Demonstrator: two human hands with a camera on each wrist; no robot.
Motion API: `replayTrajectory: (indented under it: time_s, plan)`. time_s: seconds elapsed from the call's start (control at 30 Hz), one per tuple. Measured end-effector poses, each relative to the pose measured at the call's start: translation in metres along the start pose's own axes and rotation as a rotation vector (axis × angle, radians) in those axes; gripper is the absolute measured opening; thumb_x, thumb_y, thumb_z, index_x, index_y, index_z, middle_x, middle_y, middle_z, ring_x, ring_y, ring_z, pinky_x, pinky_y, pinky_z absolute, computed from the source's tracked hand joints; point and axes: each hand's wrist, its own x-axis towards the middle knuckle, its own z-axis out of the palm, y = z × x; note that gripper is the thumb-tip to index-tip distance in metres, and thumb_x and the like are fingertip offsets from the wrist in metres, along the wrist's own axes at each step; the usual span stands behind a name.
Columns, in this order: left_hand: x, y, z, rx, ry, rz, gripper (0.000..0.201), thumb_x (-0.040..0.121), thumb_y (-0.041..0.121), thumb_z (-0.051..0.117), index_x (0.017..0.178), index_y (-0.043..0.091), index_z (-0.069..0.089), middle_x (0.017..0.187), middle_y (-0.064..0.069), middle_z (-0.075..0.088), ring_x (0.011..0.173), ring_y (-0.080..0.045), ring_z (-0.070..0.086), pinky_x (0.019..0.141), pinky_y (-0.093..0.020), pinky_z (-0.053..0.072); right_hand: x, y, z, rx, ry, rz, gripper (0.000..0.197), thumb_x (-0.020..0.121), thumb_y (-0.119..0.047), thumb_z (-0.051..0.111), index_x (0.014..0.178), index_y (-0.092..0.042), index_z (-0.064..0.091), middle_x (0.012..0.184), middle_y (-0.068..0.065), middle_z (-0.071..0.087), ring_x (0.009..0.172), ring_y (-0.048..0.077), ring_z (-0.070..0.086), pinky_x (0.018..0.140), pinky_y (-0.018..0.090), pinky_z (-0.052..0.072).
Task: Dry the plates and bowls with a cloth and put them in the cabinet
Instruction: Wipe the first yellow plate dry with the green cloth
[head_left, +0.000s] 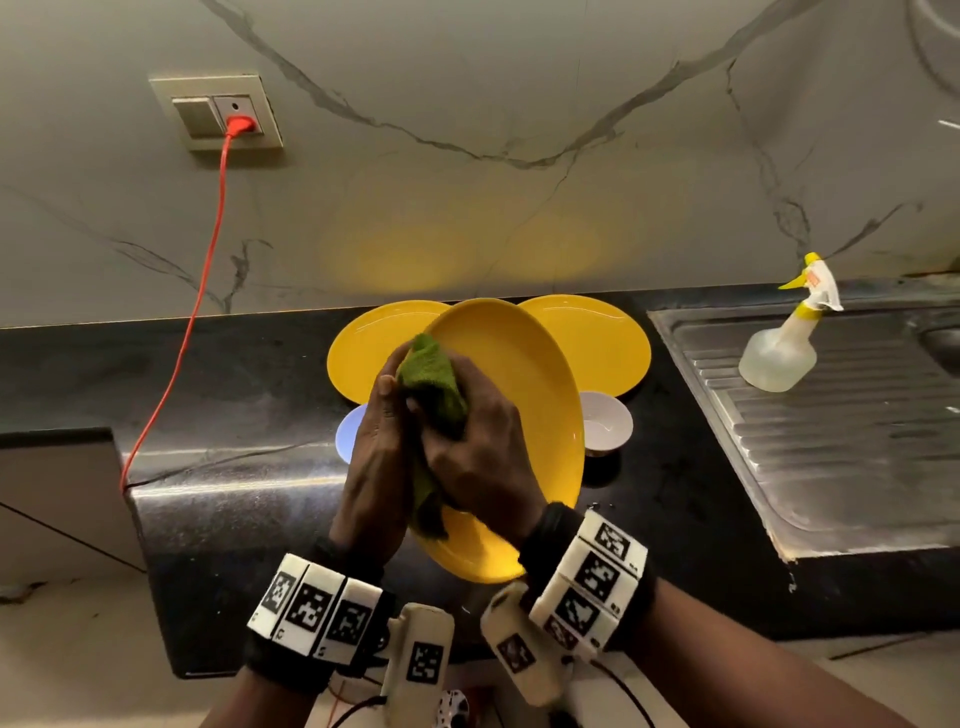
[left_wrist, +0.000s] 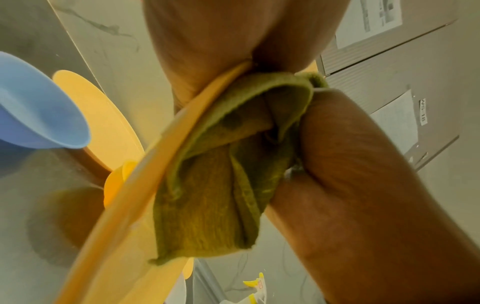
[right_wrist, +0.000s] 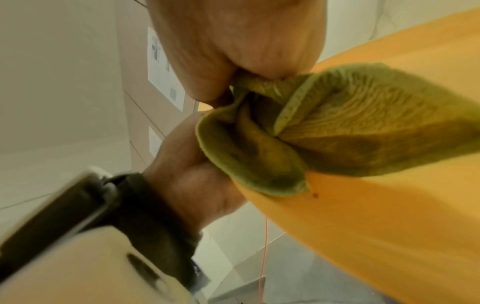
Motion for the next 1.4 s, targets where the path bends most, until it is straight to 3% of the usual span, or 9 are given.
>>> replayTrajectory:
  time_s: [0.07, 0.23, 0.4, 0.6, 0.73, 0.9, 1.07, 1.17, 1.4]
  plan:
    - [-0.002, 0.001, -0.001, -0.036, -0.011, -0.052, 0.092, 0.076, 0.073, 0.052, 0.146, 0.014, 0.04, 0.137, -0.01, 0.057, 0.129, -0.023, 0.055, 0.101, -0.03, 0.05, -0.007, -0.001, 0.003, 0.024, -0.044, -0.036, 0.053, 0.08, -0.004, 0.064, 0.133, -0.008, 0.057, 0.125, 0.007, 0.065, 0.117, 0.016, 0.059, 0.101, 0.025, 0.047]
    - [0.001, -0.001, -0.007, 0.04, 0.021, 0.015, 0.063, 0.089, 0.058, 0.033, 0.142, 0.027, 0.044, 0.136, 0.0, 0.06, 0.126, -0.018, 0.059, 0.102, -0.036, 0.051, 0.026, 0.003, -0.004, -0.09, 0.087, -0.104, 0.025, 0.088, -0.013, 0.071, 0.111, -0.009, 0.062, 0.099, 0.005, 0.068, 0.088, 0.016, 0.063, 0.078, 0.025, 0.052]
    - [0.001, -0.002, -0.013, 0.048, 0.025, 0.038, 0.059, 0.088, 0.067, 0.043, 0.139, 0.038, 0.048, 0.143, -0.003, 0.056, 0.126, -0.021, 0.058, 0.102, -0.047, 0.051, 0.056, 0.016, -0.023, -0.192, 0.243, -0.046, 0.024, 0.087, -0.015, 0.073, 0.106, -0.006, 0.062, 0.091, -0.001, 0.063, 0.081, 0.012, 0.057, 0.07, 0.001, 0.039]
    - [0.005, 0.0, -0.015, 0.023, 0.018, 0.058, 0.05, 0.104, 0.033, 0.031, 0.147, 0.01, 0.043, 0.134, -0.011, 0.062, 0.122, -0.025, 0.061, 0.091, -0.031, 0.057, 0.027, -0.009, -0.006, -0.037, -0.041, -0.189, 0.025, 0.082, 0.0, 0.069, 0.106, -0.003, 0.063, 0.096, 0.009, 0.067, 0.087, 0.021, 0.063, 0.073, 0.035, 0.054]
    - [0.005, 0.008, -0.017, 0.037, 0.012, 0.079, 0.043, 0.103, 0.045, 0.034, 0.139, 0.027, 0.05, 0.137, -0.006, 0.061, 0.123, -0.026, 0.061, 0.095, -0.042, 0.055, 0.057, -0.005, -0.027, -0.165, 0.082, -0.188, 0.024, 0.082, -0.002, 0.072, 0.104, -0.004, 0.064, 0.09, 0.001, 0.066, 0.077, 0.006, 0.057, 0.066, 0.005, 0.041]
    - [0.0, 0.009, -0.02, 0.107, 0.006, 0.177, 0.046, 0.093, 0.061, 0.043, 0.134, 0.041, 0.051, 0.14, 0.007, 0.059, 0.128, -0.017, 0.057, 0.101, -0.043, 0.051, 0.077, 0.03, -0.065, -0.317, 0.272, 0.017, 0.022, 0.083, -0.009, 0.073, 0.103, -0.005, 0.063, 0.084, -0.003, 0.06, 0.074, 0.014, 0.055, 0.058, 0.01, 0.037]
    - [0.002, 0.005, -0.019, 0.102, -0.012, 0.199, 0.045, 0.094, 0.055, 0.042, 0.136, 0.038, 0.049, 0.133, 0.014, 0.063, 0.123, -0.015, 0.06, 0.093, -0.032, 0.056, 0.062, 0.02, -0.047, -0.286, 0.22, -0.126, 0.031, 0.08, -0.015, 0.07, 0.109, -0.004, 0.066, 0.097, 0.006, 0.069, 0.085, 0.011, 0.058, 0.075, 0.009, 0.042]
    - [0.007, 0.006, -0.022, 0.108, -0.013, 0.182, 0.07, 0.075, 0.082, 0.054, 0.133, 0.041, 0.052, 0.129, 0.014, 0.065, 0.118, -0.015, 0.063, 0.083, -0.028, 0.059, 0.057, 0.009, -0.035, -0.315, 0.08, -0.266, 0.041, 0.079, -0.013, 0.078, 0.117, -0.002, 0.067, 0.113, 0.012, 0.069, 0.104, 0.019, 0.062, 0.094, 0.014, 0.042]
    - [0.007, 0.014, -0.025, 0.148, 0.015, 0.224, 0.049, 0.092, 0.059, 0.043, 0.135, 0.037, 0.05, 0.129, 0.018, 0.064, 0.118, -0.009, 0.062, 0.09, -0.03, 0.058, 0.077, 0.028, -0.073, -0.51, -0.004, -0.245, 0.041, 0.084, -0.025, 0.076, 0.121, -0.009, 0.066, 0.116, 0.007, 0.067, 0.101, 0.019, 0.064, 0.086, 0.031, 0.054]
